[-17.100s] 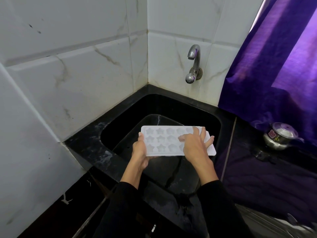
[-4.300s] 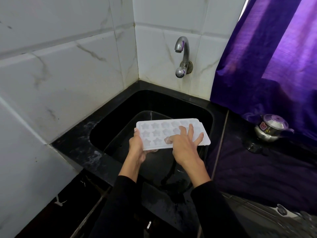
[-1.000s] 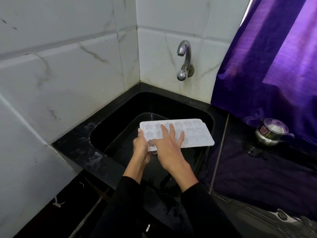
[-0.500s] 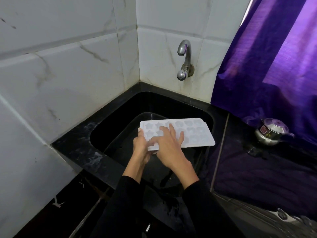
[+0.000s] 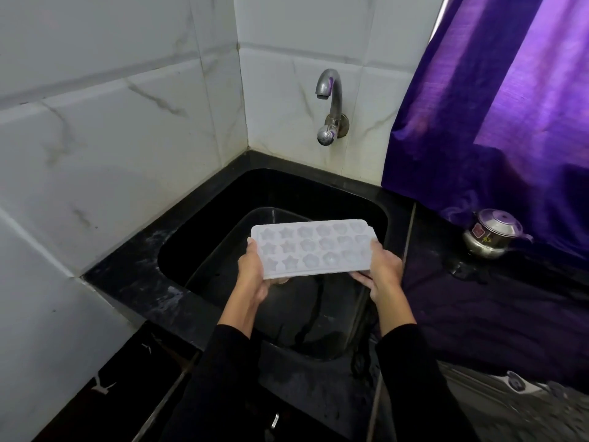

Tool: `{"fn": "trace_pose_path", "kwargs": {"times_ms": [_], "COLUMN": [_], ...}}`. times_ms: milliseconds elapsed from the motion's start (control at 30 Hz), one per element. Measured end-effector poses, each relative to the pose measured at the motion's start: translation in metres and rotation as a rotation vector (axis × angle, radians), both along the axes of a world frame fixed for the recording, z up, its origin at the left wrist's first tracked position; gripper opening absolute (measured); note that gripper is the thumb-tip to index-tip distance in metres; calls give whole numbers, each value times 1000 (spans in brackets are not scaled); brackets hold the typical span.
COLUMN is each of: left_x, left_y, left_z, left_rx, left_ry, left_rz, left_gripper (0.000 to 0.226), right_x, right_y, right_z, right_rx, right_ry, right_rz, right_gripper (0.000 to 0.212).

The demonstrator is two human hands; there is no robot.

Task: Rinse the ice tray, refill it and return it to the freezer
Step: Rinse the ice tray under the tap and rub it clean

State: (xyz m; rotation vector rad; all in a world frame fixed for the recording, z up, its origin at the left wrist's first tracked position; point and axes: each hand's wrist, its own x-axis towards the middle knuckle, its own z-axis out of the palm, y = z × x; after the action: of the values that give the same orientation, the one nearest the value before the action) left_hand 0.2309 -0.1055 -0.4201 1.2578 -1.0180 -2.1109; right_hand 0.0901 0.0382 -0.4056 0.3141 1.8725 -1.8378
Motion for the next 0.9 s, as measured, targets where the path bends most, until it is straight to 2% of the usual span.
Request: {"fn": "trace_pose_path", "kwargs": {"times_ms": [67,233,400,533,900], "left_x": [0,-3,-11,-17,-30], "left_y": [-1,4,8,15,21], "left_z": [-3,-12,-27,-31,-38], "left_rx": [9,54,103,89,120], "left_ry": [-7,-61,-147,-223,-282], "left_rz": [-14,-10,-13,-79,-124], "left_gripper": [49,42,42,50,63], "right_x": [-1,-5,3,13,40], "right_y": [3,2,-3,-5,-26], "right_z": [0,12,24,32,25], "right_rx": [-62,22,210,299,471], "right_ry": [0,175,445,617,888], "right_rz": [13,-6,49,139,323], "right_gripper": [20,24,23,24,13]}}
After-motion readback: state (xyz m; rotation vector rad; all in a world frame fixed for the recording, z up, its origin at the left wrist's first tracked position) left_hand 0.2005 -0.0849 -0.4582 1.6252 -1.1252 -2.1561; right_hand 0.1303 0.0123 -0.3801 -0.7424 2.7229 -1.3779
